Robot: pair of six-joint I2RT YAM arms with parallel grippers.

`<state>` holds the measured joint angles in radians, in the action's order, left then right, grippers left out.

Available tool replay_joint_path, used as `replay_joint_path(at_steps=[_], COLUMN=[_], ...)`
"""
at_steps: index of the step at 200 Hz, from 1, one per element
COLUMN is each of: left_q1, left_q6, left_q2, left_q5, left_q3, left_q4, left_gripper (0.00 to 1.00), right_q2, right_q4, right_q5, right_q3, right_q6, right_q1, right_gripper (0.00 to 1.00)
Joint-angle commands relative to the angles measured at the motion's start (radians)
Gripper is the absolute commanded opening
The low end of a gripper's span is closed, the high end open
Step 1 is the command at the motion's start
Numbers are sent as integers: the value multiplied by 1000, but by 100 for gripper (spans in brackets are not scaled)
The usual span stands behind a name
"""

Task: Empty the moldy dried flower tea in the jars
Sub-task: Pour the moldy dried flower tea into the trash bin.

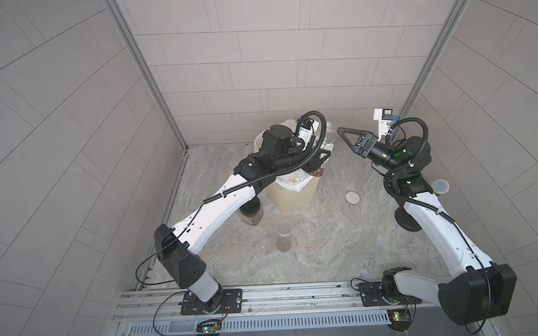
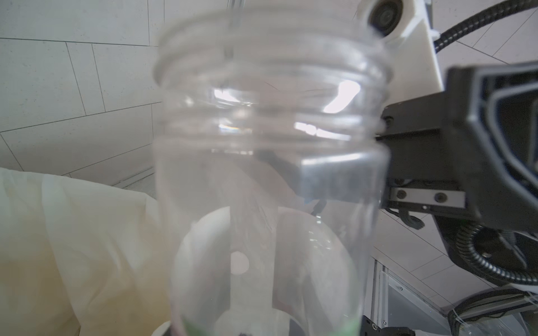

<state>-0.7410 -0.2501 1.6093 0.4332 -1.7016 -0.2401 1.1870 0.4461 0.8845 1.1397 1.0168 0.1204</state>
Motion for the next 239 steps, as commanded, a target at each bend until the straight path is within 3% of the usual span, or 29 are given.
replay_joint_path(at_steps=[1,106,155,195,197,199,202,239], left_q1=[-3,-21,-23,-21,-21,-21,-20,35], left_q6=[-13,5,13,8,9,9,7,-91], left_q2=[9,20,11,-12,-13,-16,-18,-66], left_q5=[13,130,149,159,157,155,155,204], left_q3=[-39,-35,-23,-10,-10,-10,-9,48], left_q4=[28,49,53,51,51,51,51,165], left_gripper=[51,51,53,76,79,94,99,100], right_q2=[-19,26,31,20,20,19,18,13], right_q4=[-82,-221,-245,-290,-294,-297,-301,-356], right_q5=[19,17,30,13,13,12,11,16], right_q3=[52,100,117,121,121,123,123,135], right_q6=[-99,-175,-166,-200,-202,-205,-209,-245], right_q1=[33,77,78,70,69,68,66,46], right_gripper=[97,79,57,51,51,51,50,45])
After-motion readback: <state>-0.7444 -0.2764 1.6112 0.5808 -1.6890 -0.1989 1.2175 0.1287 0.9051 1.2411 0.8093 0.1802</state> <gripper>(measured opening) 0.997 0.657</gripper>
